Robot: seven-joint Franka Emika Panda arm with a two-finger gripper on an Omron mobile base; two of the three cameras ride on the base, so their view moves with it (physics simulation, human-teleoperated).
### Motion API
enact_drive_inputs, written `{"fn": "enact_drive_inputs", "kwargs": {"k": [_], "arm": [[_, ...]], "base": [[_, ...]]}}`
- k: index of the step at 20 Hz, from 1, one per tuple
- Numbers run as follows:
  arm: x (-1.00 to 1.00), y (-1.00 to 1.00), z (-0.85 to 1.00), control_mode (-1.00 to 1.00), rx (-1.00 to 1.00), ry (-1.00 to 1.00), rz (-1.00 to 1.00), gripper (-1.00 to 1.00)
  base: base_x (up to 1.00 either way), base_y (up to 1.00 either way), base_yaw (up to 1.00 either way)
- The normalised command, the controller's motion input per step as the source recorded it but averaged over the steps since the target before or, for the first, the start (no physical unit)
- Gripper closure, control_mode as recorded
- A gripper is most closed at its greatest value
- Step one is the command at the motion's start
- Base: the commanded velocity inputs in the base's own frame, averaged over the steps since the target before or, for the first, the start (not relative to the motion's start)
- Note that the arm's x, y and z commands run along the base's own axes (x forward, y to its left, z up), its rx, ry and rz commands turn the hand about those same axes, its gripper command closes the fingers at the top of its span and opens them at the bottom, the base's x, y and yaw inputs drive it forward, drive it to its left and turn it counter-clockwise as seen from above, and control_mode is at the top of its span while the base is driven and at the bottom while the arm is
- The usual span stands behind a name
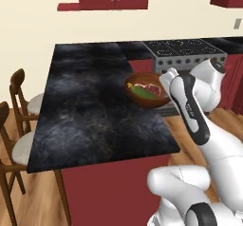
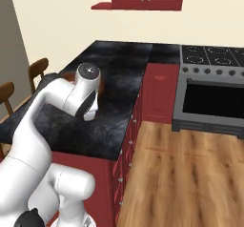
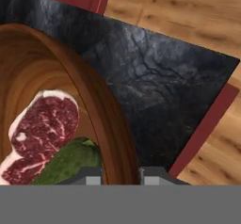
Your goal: The microwave is finished heating the steak and cucumber. Take the bowl containing the food and place it on the dining counter.
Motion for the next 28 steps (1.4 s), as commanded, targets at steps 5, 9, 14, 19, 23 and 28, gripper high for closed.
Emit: {"fn": "enact_drive_inputs", "kwargs": {"k": [5, 9, 14, 19, 23, 28], "arm": [[0.71, 0.00, -0.06, -1.00, 0.00, 0.04, 0.00, 1.00], [1.00, 0.00, -0.21, -1.00, 0.00, 0.20, 0.04, 1.00], [1.00, 0.00, -0.33, -1.00, 0.00, 0.28, 0.11, 1.00], [0.94, 0.15, -0.74, -1.00, -0.04, 0.04, 0.09, 1.00], [0.95, 0.29, -0.88, -1.00, 0.00, -0.02, 0.04, 1.00], [0.79, 0.25, -0.84, -1.00, 0.00, -0.03, 0.00, 1.00]], "base": [[0.07, 0.00, 0.00], [0.00, 0.00, 0.00], [0.00, 0.00, 0.00], [0.00, 0.00, 0.00], [0.00, 0.00, 0.00], [0.00, 0.00, 0.00]]}}
